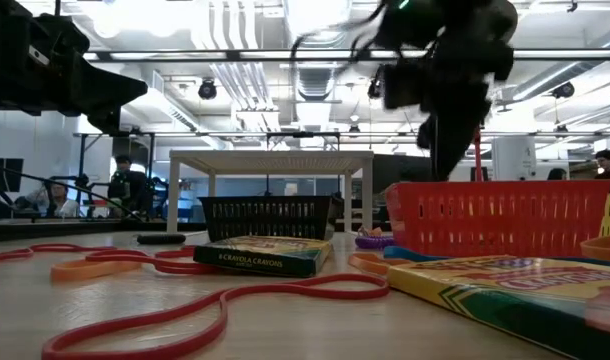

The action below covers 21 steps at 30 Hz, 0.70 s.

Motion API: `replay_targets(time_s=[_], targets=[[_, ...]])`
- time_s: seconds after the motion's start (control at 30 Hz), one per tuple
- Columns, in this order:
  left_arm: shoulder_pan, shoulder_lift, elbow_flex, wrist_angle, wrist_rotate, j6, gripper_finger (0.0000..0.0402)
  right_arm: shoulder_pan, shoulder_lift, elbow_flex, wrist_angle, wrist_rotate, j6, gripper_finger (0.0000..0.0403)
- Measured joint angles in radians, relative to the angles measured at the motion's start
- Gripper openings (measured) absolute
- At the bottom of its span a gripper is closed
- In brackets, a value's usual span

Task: Pick & Place Office Desk Supplies
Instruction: Put the red basket on the shelf

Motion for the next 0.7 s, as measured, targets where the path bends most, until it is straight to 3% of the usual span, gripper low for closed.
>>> replay_targets(time_s=[0.13, 0.3, 0.57, 0.7], targets=[[0.0, 0.0, 0.0, 0.0, 0.0, 0.0, 0.0026, -0.013, 0.135, 0.119, -0.139, 0.006, -0.088, 0.0162], [0.0, 0.0, 0.0, 0.0, 0.0, -0.011, 0.0026, -0.013, 0.235, 0.196, -0.206, -0.002, -0.113, 0.0132], [0.001, 0.0, 0.0, 0.005, 0.0, -0.317, 0.0026, -0.042, 0.217, 0.206, -0.203, -0.036, -0.08, 0.0028], [0.001, 0.0, 0.0, 0.005, -0.002, -0.431, 0.0026, -0.089, 0.181, 0.198, -0.204, -0.096, -0.022, 0.0016]])
